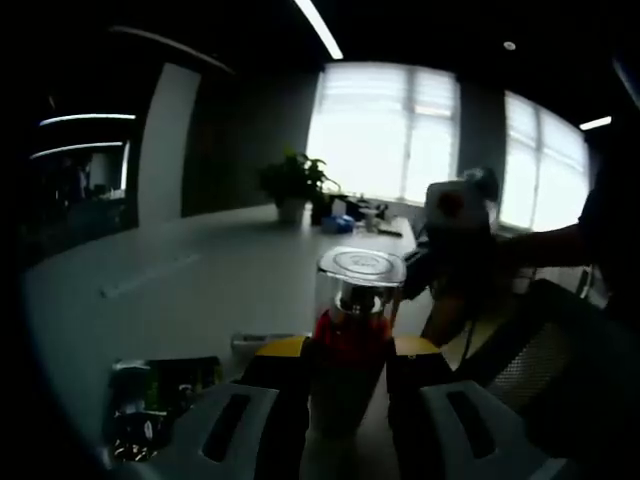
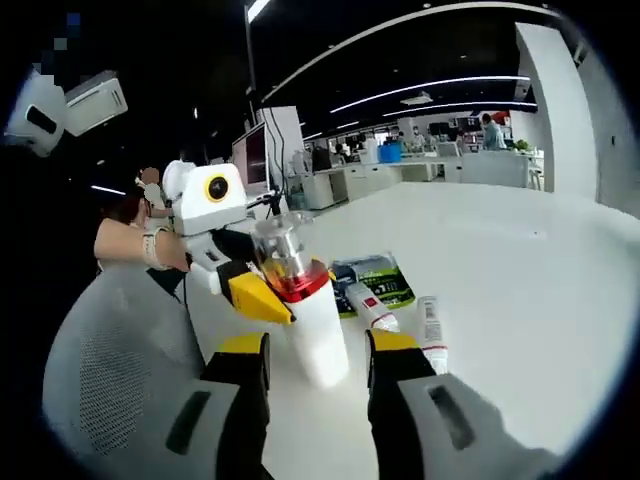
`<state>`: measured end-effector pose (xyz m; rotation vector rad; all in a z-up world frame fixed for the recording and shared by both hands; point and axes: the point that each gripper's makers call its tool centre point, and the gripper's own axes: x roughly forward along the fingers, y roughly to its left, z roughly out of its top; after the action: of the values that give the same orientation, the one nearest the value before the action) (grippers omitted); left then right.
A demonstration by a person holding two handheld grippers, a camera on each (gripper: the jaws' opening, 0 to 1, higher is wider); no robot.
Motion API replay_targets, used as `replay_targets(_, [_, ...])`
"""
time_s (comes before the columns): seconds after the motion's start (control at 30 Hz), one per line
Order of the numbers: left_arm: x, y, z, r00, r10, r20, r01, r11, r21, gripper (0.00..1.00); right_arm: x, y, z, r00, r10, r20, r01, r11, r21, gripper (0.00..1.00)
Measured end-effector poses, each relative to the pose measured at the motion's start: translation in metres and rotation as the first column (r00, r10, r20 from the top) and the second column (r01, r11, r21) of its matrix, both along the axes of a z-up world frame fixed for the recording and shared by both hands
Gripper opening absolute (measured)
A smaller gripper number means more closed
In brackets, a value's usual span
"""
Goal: Arrange the skincare products in the storage area until every visible bottle or jar stands upright without overlapping.
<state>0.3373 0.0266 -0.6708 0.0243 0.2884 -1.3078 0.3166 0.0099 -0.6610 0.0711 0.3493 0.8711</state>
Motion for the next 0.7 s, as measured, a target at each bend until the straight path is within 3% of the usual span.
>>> replay_targets(0.17, [0.000,0.000,0.000,1.000,0.001,-0.001,-0.001,1.000,-0.004,0.25,0.002,0.006,0.030,0.999,0.000,0.054,-0.001,1.000,0.017,0.38])
replay_targets(0.33, [0.000,0.000,0.000,1.000,0.002,-0.001,-0.002,1.000,-0.007,0.25,0.008,0.021,0.048,0.996,0.015,0.088,-0.017,1.000,0.026,0.39])
replay_targets(0.5, [0.000,0.000,0.000,1.000,0.004,0.003,-0.004,1.000,-0.009,0.25,0.015,0.034,0.053,0.994,0.020,0.109,-0.021,1.000,0.011,0.38])
replay_targets(0.7, [0.000,0.000,0.000,1.000,0.014,0.005,-0.014,1.000,-0.021,0.25,0.023,0.042,0.046,0.995,0.017,0.101,-0.015,1.000,-0.020,0.39])
